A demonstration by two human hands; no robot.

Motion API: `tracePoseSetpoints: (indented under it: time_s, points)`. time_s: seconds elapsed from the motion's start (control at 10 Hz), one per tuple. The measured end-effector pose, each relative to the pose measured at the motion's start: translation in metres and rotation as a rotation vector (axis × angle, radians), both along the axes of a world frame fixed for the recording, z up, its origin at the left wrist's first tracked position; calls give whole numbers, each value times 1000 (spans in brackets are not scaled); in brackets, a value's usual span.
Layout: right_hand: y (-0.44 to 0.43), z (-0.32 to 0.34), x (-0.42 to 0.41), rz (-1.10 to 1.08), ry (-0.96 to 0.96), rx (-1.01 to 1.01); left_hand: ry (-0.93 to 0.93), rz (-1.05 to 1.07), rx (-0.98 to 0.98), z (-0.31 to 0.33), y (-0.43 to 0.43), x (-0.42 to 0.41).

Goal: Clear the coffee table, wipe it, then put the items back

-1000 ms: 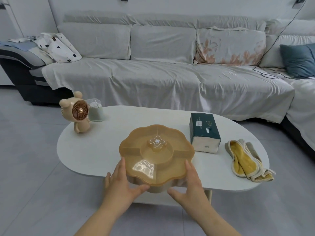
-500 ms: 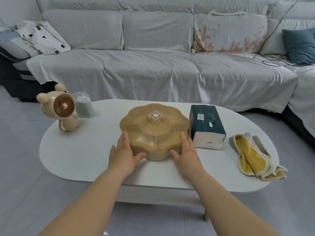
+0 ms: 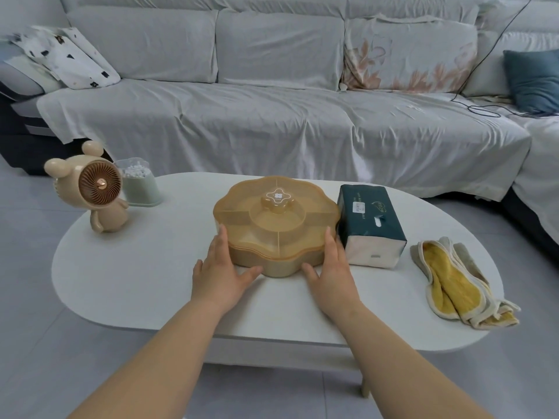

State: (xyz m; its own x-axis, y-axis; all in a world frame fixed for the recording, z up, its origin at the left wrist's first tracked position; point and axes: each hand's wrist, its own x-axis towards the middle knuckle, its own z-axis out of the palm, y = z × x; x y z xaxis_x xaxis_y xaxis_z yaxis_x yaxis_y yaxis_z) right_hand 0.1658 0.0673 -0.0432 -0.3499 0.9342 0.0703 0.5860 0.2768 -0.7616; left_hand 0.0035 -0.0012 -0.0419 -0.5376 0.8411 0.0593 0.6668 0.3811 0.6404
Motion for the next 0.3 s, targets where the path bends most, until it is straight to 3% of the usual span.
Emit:
tracePoseSetpoints:
  time_s: [0.1,0.3]
  points:
    - [-10,0,4,-28,-35,30,41,28,-11,-4,-13,1]
    - [-25,-15,19,-98,-390,128,305,54,-174,-20,-44,-3]
